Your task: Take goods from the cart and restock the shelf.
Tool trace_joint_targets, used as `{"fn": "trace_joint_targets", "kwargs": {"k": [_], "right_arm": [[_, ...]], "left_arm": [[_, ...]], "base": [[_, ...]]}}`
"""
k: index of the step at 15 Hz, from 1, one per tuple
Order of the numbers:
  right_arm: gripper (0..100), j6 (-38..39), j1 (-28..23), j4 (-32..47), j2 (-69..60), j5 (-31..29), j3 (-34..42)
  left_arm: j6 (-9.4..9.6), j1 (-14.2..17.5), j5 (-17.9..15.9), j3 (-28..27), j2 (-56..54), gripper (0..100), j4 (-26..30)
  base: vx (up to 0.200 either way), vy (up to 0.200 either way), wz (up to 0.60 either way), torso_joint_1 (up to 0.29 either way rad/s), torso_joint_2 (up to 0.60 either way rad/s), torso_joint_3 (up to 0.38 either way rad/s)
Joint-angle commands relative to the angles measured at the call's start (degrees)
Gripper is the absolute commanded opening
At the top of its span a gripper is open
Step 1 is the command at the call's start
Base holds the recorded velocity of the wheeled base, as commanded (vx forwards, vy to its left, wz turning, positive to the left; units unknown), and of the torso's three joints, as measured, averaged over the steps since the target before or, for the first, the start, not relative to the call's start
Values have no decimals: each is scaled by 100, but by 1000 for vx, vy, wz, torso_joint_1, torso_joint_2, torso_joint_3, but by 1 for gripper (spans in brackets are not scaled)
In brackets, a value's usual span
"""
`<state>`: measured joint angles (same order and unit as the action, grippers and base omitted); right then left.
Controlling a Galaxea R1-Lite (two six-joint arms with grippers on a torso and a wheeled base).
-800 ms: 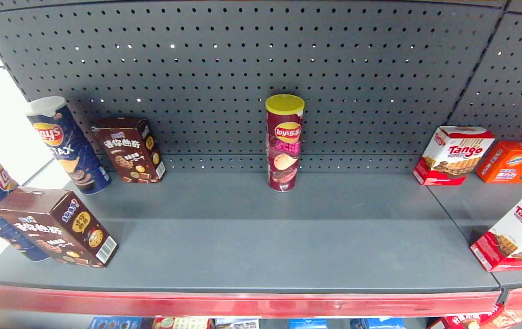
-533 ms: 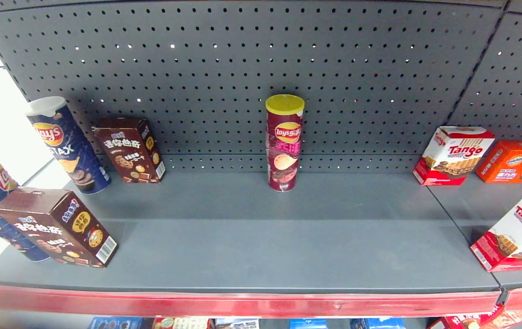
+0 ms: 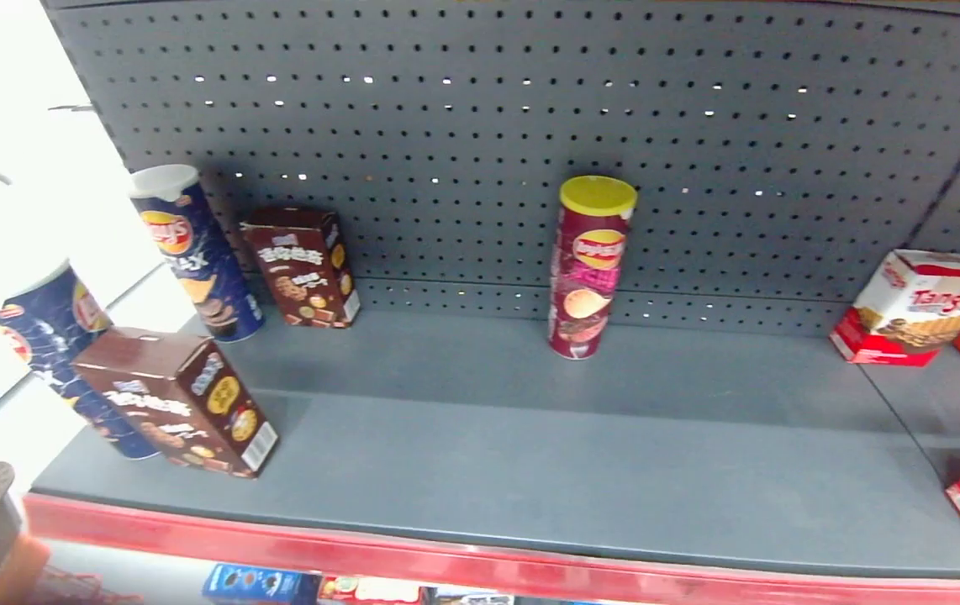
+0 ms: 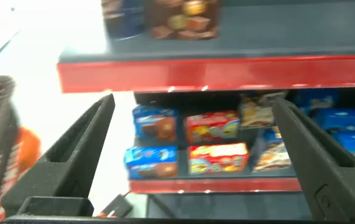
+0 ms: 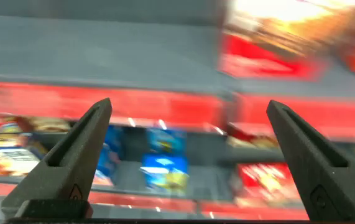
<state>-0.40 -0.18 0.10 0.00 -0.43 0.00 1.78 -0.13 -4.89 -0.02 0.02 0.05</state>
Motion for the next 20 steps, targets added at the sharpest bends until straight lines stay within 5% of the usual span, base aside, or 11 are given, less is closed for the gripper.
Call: {"fn": "trace_joint_targets", "kwargs": {"k": [1, 10, 20], "right_arm": [[100, -4, 1, -1, 9, -1, 0], [100, 5, 1, -1, 0, -10, 0], [100, 5, 1, -1, 0, -10, 0]], "left_arm": [[-2, 5, -3, 2, -2, 100, -5], [15, 5, -12, 2, -2, 100, -5], [7, 5, -30, 2, -2, 100, -5]], "base": [[0, 0, 600, 7, 2, 2], [0, 0, 600, 2, 2, 0], [0, 0, 0, 0, 0, 0]]}}
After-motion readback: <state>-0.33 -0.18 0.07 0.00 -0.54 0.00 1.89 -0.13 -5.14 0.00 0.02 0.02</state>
